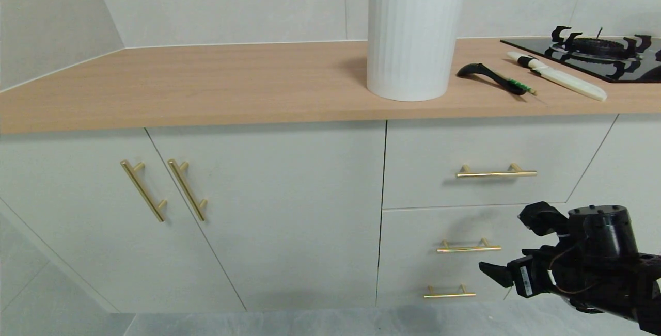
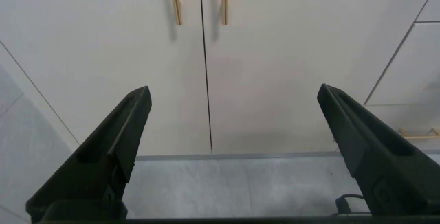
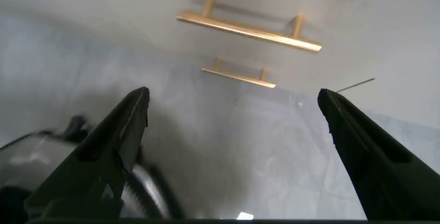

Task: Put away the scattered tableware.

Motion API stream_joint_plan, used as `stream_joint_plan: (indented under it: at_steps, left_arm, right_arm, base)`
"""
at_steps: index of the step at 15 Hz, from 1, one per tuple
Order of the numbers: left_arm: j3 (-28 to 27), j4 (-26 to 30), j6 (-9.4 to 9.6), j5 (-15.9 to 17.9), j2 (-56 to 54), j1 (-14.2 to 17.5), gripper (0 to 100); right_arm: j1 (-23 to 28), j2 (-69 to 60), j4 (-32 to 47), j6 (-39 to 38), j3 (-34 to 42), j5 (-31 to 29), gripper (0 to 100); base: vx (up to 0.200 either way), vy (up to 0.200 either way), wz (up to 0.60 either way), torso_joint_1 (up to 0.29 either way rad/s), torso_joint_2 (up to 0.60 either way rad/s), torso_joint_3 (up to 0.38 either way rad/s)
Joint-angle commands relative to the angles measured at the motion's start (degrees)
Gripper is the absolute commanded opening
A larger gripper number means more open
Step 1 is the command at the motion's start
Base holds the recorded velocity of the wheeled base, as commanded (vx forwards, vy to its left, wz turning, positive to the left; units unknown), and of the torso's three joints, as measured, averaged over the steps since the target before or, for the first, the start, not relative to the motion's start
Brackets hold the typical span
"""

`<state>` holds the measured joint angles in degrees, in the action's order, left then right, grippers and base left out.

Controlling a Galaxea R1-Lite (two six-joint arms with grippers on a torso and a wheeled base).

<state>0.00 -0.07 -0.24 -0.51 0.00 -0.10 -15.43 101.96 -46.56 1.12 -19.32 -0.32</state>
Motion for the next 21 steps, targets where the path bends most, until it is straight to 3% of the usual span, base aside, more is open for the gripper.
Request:
stream_joint_plan:
  at_steps: [1, 11, 21]
  left_arm:
    - [0.00, -0.01, -0.02, -0.02, 0.09, 0.01, 100]
    - [0.00, -0.01, -0.02, -0.02, 0.09, 0.01, 100]
    - [0.00, -0.01, -0.02, -0.02, 0.09, 0.01, 100]
  right_arm:
    - [-0.21, 8.16, -5.83, -2.18, 1.22, -1.53, 100]
    - [-0.30, 27.94, -35.18, -6.83, 0.07, -10.76, 100]
    - [0.40, 33.57, -39.93, -7.63, -4.50, -13.83, 100]
  base:
    - [0.000, 0.000, 0.00, 0.000, 0.00, 0.000]
    - [0.000, 0.000, 0.00, 0.000, 0.00, 0.000]
    - [0.000, 0.000, 0.00, 0.000, 0.00, 0.000]
